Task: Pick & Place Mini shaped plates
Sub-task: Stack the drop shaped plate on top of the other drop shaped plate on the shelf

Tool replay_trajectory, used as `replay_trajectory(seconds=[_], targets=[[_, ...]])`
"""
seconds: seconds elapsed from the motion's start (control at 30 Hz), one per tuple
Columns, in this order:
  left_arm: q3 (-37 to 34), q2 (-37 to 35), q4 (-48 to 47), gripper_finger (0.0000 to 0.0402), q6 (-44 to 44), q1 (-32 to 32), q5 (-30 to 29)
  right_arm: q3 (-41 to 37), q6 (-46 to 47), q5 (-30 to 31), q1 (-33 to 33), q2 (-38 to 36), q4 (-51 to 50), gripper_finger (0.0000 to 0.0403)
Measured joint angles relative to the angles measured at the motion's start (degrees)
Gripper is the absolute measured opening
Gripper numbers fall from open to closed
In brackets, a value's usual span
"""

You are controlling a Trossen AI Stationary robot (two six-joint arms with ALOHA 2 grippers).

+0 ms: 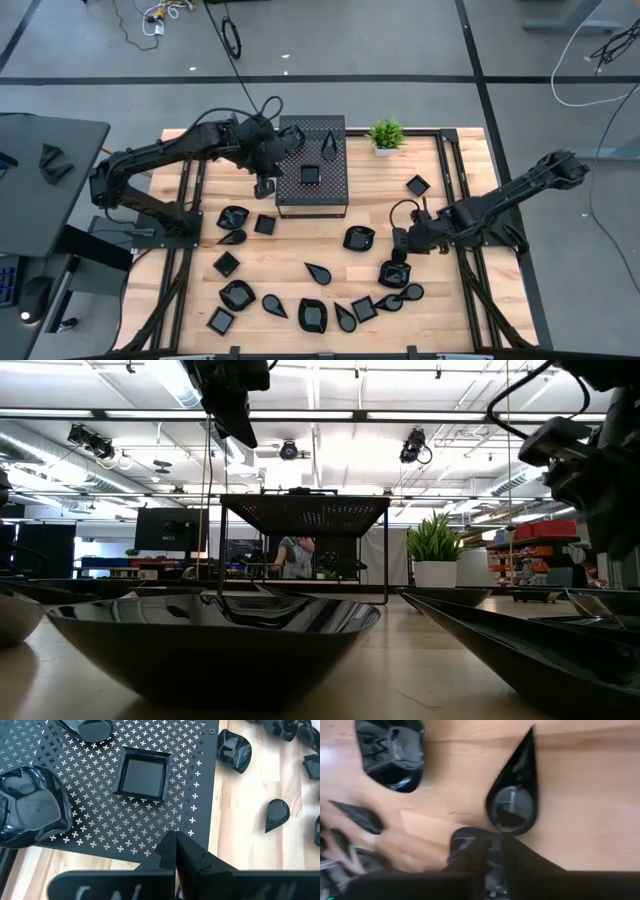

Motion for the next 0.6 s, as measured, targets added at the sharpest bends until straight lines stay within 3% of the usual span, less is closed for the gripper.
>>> replay_trajectory(seconds=[0.27, 0.43, 0.6], targets=[[0.0, 0.0, 1.4, 0.0003, -2.3, 0.0, -0.1, -3.4, -6.0, -1.9, 0.0, 0.4, -1.7, 0.0141], [0.0, 0.0, 3.1, 0.0003, -3.0, 0.0, -0.2, -6.0, -8.7, 1.2, 0.0, 0.4, 4.8, 0.0140], [0.0, 0.0, 3.8, 0.0003, -2.0, 0.0, -0.2, -8.9, -10.1, 0.0, 0.0, 0.8, 8.9, 0.0120]])
